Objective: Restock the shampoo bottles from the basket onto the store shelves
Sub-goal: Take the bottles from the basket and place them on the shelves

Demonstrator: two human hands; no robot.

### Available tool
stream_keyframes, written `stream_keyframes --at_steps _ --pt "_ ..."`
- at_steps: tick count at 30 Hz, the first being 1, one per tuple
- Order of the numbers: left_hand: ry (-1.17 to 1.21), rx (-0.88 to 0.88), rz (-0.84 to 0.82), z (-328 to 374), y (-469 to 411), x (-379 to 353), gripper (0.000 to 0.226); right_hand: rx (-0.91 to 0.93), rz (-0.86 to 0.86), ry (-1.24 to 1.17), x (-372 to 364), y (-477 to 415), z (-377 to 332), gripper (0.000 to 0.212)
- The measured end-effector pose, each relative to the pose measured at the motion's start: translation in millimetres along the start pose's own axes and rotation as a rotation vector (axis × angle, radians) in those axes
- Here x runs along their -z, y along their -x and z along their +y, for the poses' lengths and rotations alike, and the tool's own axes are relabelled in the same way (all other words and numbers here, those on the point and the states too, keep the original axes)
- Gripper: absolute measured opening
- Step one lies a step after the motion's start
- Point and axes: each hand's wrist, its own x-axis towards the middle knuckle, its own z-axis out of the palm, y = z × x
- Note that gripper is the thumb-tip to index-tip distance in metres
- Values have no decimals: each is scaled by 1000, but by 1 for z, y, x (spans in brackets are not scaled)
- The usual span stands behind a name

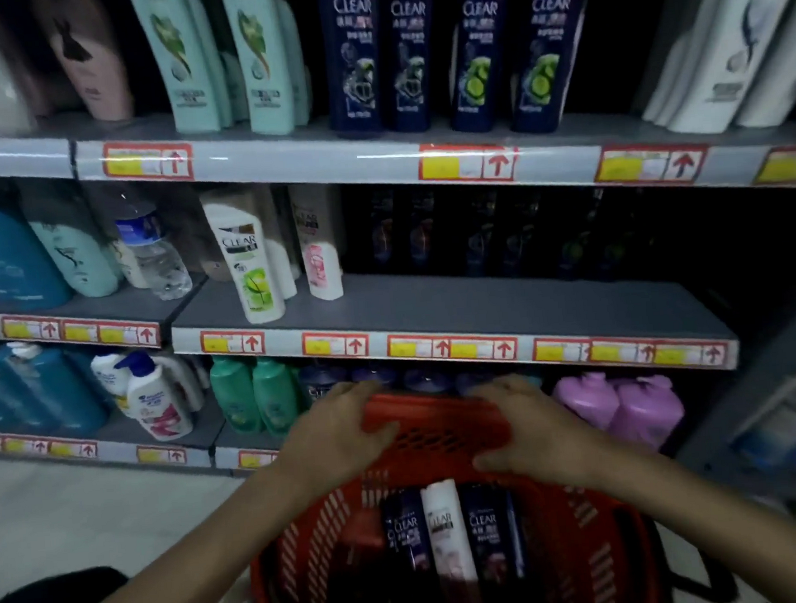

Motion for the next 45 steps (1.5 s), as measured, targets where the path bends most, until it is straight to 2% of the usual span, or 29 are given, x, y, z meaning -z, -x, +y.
stream_keyframes --at_steps 4,6,11,17,22,26,31,34,41,45 --pt "-80 -21 -204 3 9 -48 86 -132 -152 -11 -59 34 47 84" --pt "-118 -3 -268 -2 12 -70 84 -195 -196 -6 -88 39 67 77" --pt "-198 23 -352 -12 14 -109 74 -211 -279 48 -120 35 78 67" --pt "-247 26 -434 -22 13 -134 69 -254 -371 76 -149 30 75 64" --pt "-238 31 -427 -24 7 -133 66 -370 -314 -30 -181 -7 54 43" --pt "-255 47 -389 -31 3 -134 59 -518 -271 -68 -214 -36 38 51" --pt "-227 51 -371 -40 3 -133 54 -722 -206 -16 -250 -59 24 75" --pt "-211 49 -353 -44 3 -130 51 -817 -191 18 -256 -66 19 69" --pt "-157 58 -333 -46 3 -124 47 -842 -107 -29 -257 -66 17 54" --pt "-112 98 -343 -42 -1 -116 44 -867 -115 -180 -244 -61 16 63"
